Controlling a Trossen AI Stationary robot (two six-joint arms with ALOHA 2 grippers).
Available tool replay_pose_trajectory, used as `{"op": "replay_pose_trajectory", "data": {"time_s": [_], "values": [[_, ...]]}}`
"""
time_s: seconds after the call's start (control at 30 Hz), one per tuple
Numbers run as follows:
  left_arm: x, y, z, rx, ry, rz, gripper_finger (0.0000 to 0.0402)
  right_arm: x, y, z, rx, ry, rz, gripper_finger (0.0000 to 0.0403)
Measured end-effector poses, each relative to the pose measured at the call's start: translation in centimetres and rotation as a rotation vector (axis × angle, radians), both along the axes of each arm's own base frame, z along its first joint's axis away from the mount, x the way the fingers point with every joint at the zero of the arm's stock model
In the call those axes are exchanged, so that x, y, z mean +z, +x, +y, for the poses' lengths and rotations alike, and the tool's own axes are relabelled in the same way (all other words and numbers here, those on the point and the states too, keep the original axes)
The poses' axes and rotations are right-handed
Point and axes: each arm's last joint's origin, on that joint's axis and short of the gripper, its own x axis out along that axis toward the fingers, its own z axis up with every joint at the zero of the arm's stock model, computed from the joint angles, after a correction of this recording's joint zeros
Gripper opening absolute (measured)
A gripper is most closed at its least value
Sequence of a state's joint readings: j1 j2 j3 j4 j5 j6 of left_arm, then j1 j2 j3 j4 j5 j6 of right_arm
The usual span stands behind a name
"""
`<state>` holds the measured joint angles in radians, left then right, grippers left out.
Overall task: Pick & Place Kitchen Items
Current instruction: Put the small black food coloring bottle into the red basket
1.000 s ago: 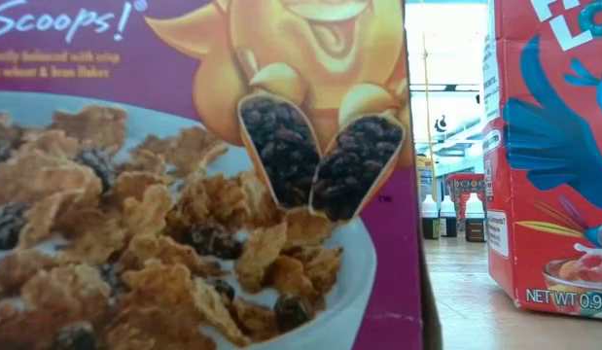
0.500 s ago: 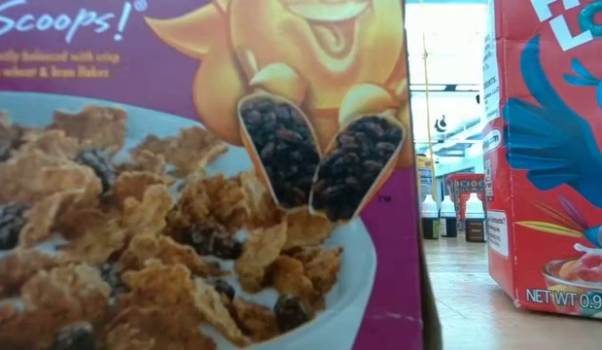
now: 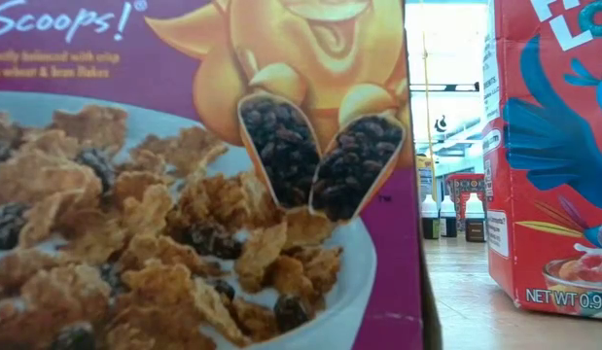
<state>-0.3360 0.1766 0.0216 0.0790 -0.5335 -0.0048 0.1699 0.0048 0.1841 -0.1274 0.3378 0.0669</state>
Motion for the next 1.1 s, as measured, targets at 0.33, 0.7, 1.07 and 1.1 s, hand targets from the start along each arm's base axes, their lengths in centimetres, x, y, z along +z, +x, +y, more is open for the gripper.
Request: {"op": "replay_pose_trajectory", "data": {"time_s": [0.33,0.7,1.07,1.1], "values": [[0.0,0.0,0.0,0.0,0.0,0.0,0.0017,-0.1,0.3,0.1,0.022,0.101,-0.059,0.0075],[0.0,0.0,0.0,0.0,0.0,0.0,0.0017,-3.0,1.8,0.5,0.02,0.201,0.062,0.0075],[0.0,0.0,0.0,0.0,0.0,-0.001,0.0017,-4.6,2.9,0.8,0.016,0.343,0.282,0.0079],[0.0,0.0,0.0,0.0,0.0,-0.002,0.0017,-4.6,3.0,0.9,0.025,0.357,0.303,0.0083]]}}
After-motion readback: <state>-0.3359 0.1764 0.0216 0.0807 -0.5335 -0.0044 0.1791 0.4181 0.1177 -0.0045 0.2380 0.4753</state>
